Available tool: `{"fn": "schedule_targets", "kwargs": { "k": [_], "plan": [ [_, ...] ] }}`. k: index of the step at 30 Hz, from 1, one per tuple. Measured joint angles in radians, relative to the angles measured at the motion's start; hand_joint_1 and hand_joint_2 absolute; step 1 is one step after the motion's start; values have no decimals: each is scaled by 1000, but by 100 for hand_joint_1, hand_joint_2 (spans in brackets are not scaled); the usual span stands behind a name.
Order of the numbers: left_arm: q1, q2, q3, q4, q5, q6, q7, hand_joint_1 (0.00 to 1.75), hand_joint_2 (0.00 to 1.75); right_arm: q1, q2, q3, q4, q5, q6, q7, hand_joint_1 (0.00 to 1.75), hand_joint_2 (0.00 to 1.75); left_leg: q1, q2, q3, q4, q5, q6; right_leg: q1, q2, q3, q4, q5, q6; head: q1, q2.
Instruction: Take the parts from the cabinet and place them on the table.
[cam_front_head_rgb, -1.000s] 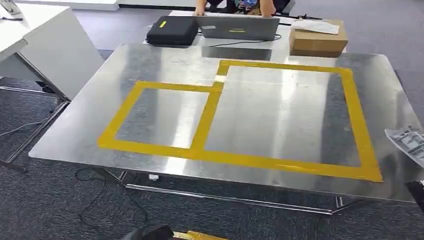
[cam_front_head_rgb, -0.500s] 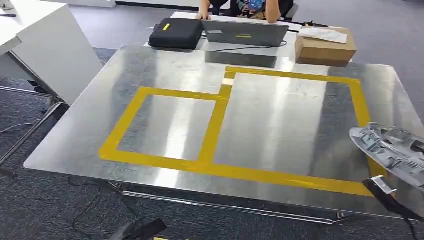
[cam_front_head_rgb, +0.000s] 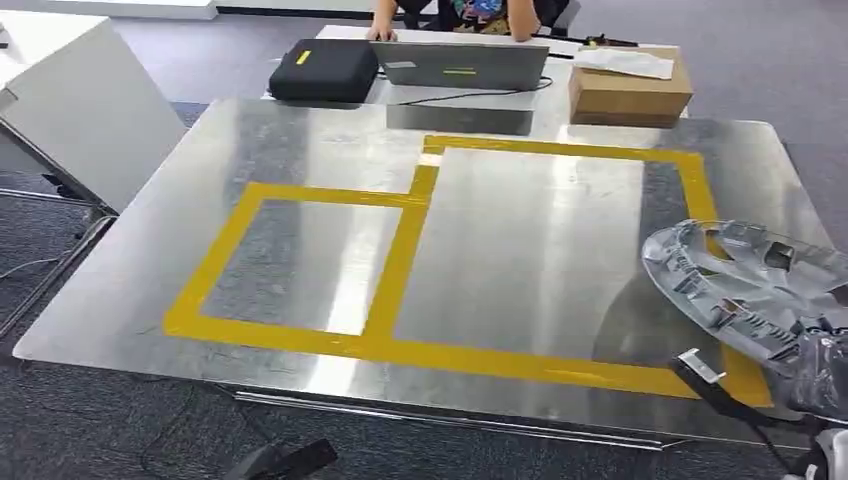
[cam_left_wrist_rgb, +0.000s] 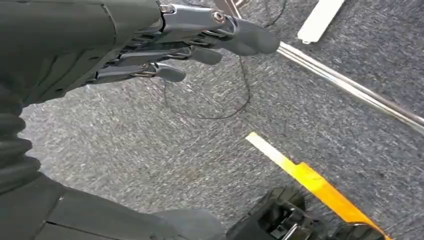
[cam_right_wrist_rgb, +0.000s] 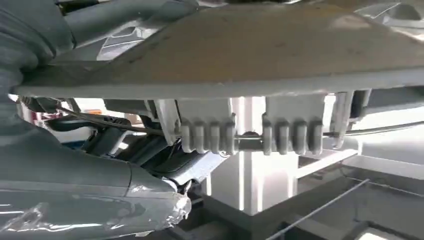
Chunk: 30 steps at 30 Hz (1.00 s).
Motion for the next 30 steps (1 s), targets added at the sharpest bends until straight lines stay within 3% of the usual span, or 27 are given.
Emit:
{"fn": "schedule_targets", "kwargs": {
  "k": [6, 7, 9, 10, 18, 22, 26, 28, 30],
  "plan": [
    [-1, 0, 0, 0, 0, 0, 0, 0, 175, -4, -8, 11, 6, 0, 0, 0, 175, 175, 3, 0, 3, -5, -2, 0, 8, 0, 2, 1, -5, -8, 1, 0],
    [-1, 0, 0, 0, 0, 0, 0, 0, 175, -3, -9, 14, 7, -1, 1, 0, 175, 175, 5, 0, 2, -6, -2, -6, 9, -1, 2, 1, -5, -9, 0, 0],
    [0, 0, 0, 0, 0, 0, 0, 0, 175, -1, -10, 18, 12, -2, 2, 0, 175, 175, 7, 0, 2, -7, -1, -35, 9, -3, 1, 2, -6, -10, 0, 0],
    [0, 0, 0, 0, 0, 0, 0, 0, 175, -1, -11, 20, 14, -2, 2, 0, 175, 175, 8, 0, 2, -7, -1, -39, 9, -3, 1, 3, -5, -11, 1, 0],
    [0, -2, 0, 0, 0, 3, 9, 0, 175, -1, -14, 38, 24, -2, -3, -4, 175, 175, 5, 0, 1, -4, -1, -40, 6, -3, 4, 2, -2, -10, 1, 0],
    [-2, -3, -2, 0, 16, 6, 18, 0, 175, -17, -17, 106, 45, -2, -27, -2, 175, 175, 3, 0, 1, -4, -1, -40, 5, -2, 4, 0, 0, -8, 1, 0],
    [-7, -3, -1, 0, 47, -15, 16, 0, 175, -32, -12, 185, 83, -5, -61, -47, 175, 175, 3, 0, 1, -4, -1, -40, 4, -2, 5, -1, 0, -8, 1, 0],
    [-8, -3, -1, 0, 68, -33, 0, 0, 175, -36, -3, 218, 99, -11, -80, -69, 175, 175, 3, 0, 1, -4, -1, -40, 4, -2, 5, -1, 0, -8, 1, 0],
    [-15, -7, 6, 0, 120, -100, -81, 0, 175, -47, 11, 256, 116, -40, -98, -113, 175, 175, 3, 0, 1, -4, -1, -40, 4, -3, 4, -1, 0, -7, 1, 0]
  ]
}}
